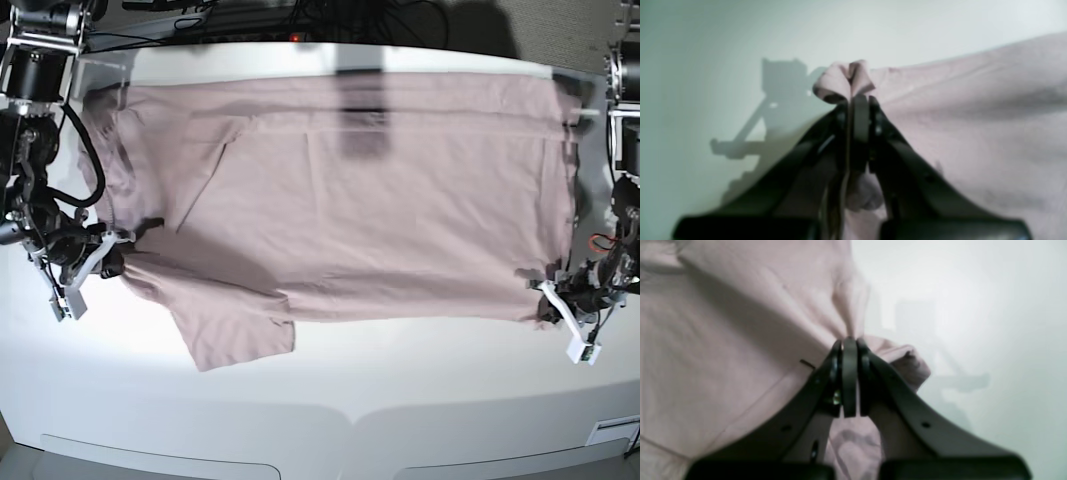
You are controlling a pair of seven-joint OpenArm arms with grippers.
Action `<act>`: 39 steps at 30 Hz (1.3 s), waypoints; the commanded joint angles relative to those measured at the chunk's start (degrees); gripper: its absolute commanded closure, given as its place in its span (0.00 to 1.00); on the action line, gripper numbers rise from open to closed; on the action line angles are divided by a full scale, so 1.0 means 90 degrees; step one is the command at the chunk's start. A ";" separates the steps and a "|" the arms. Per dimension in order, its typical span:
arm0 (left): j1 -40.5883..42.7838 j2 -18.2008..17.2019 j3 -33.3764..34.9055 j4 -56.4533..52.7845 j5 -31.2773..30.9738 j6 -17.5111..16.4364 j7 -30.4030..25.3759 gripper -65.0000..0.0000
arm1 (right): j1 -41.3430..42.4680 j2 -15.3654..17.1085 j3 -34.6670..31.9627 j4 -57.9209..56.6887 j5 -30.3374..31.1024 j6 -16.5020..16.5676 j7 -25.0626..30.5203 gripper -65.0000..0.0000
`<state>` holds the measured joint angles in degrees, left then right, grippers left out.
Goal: Fold the T-shirt properly
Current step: 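Lift the hem with both grippers and fold it over onto the collar edge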
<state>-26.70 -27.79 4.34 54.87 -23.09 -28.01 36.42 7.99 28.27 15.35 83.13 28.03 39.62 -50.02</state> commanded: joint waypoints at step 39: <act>0.1938 -0.0860 -0.0034 0.4507 0.0087 0.1054 0.1749 1.00 | -0.2288 0.0121 0.2314 0.2310 0.0197 0.0043 0.0141 1.00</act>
<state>-8.08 -34.33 4.58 94.52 -22.59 -19.11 52.82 -13.13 28.10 35.48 102.85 29.61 39.94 -49.87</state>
